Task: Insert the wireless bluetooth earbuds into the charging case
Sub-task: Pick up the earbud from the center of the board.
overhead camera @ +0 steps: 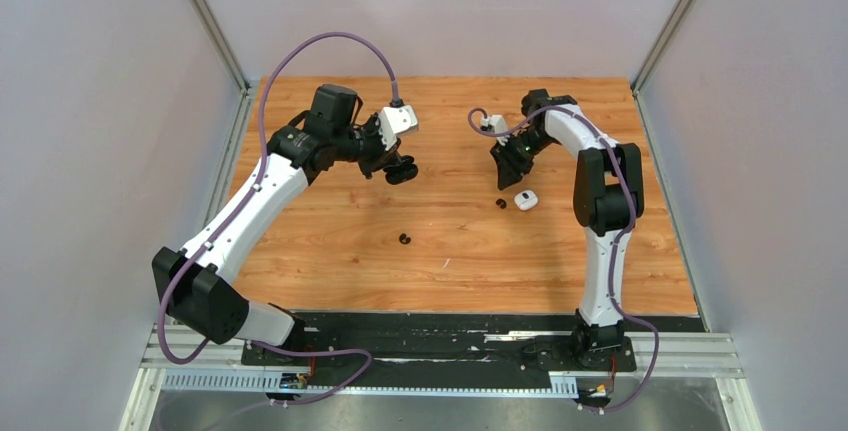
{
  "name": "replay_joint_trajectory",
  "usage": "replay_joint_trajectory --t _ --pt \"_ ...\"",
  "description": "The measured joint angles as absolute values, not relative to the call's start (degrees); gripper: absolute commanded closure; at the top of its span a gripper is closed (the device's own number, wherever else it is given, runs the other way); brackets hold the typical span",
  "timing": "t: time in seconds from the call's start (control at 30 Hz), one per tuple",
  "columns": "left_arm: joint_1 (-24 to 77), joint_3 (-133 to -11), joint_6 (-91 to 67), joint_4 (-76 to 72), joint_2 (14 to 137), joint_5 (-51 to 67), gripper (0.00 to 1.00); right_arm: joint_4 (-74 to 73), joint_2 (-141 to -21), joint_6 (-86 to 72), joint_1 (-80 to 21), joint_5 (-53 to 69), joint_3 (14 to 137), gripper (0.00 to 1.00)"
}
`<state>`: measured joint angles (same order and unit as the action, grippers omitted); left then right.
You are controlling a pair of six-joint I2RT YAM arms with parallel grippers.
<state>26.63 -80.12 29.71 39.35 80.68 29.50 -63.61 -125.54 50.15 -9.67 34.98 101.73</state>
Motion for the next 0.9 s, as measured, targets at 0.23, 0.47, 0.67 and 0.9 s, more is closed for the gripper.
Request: replay_joint_trajectory --t 0.23,0.47,0.67,0.9 --pt "26.63 -80.12 29.71 39.35 80.68 29.52 1.00 -63.68 -125.54 49.04 -8.75 34.89 100.40 0.68" --pt "26.63 -80.12 29.69 39.35 80.68 29.54 1.00 -64.12 -125.54 48.05 -8.91 34.92 100.09 0.67" --pt "26.63 -80.12 29.69 39.31 80.68 29.54 1.00 -64.20 -125.54 47.57 -9.32 34.70 98.48 0.67" --pt "26.63 -80.12 29.67 39.20 80.68 29.54 1.00 -64.03 -125.69 46.48 -9.37 33.95 98.17 0.69"
